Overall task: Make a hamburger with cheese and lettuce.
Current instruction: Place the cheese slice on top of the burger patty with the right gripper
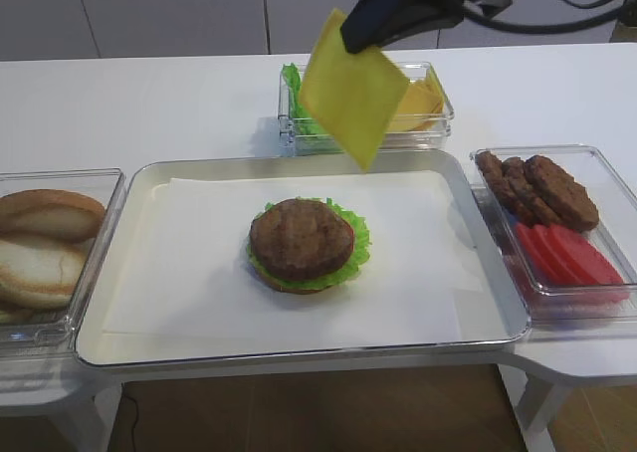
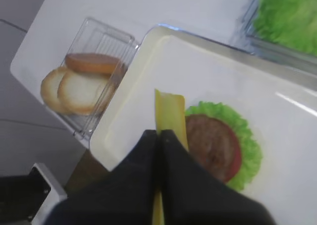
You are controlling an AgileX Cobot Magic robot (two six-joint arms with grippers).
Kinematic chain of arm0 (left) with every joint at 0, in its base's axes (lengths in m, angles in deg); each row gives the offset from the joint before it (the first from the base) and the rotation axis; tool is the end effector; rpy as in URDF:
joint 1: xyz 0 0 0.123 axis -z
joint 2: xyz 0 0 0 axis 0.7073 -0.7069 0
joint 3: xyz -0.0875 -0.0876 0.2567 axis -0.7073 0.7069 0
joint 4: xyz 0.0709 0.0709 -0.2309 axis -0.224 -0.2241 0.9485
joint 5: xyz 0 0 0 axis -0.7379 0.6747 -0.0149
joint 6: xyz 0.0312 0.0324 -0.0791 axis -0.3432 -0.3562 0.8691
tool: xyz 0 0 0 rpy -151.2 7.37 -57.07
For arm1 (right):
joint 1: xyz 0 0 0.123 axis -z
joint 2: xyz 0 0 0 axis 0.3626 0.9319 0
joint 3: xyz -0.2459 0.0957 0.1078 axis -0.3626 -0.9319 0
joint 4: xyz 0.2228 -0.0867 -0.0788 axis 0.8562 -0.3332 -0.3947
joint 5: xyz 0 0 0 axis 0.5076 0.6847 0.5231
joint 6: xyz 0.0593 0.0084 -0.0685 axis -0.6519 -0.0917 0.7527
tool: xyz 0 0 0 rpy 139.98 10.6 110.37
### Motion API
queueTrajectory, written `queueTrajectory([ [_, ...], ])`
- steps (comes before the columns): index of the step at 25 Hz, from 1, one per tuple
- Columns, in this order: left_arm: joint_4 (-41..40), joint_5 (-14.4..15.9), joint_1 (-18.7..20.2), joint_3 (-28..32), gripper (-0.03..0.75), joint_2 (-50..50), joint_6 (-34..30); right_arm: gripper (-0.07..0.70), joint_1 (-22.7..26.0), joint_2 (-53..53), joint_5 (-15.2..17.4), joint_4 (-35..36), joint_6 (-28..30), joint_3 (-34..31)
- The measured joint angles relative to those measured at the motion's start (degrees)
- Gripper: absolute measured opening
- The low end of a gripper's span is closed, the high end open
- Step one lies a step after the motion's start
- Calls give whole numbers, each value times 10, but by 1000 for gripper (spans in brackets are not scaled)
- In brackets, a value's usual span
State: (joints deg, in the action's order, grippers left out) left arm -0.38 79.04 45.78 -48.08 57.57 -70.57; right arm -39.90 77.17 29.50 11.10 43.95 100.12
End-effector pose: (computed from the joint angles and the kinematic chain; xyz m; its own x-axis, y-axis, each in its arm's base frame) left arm -0.0122 -0.0033 0.2645 -0.5568 -0.0543 -0.8289 0.0100 0.9973 -0.0721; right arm 0.3006 0.1633 0.3677 -0.7941 -0.2463 -0.5557 -0.5714 0.6144 0.5441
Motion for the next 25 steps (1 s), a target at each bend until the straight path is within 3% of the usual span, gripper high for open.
queueTrajectory([
  [10, 0, 0, 0, 0, 405, 0, 0, 1, -100, 0, 7, -5, 0, -48],
  [25, 0, 0, 0, 0, 405, 0, 0, 1, -107, 79, 2, 5, 25, -48],
])
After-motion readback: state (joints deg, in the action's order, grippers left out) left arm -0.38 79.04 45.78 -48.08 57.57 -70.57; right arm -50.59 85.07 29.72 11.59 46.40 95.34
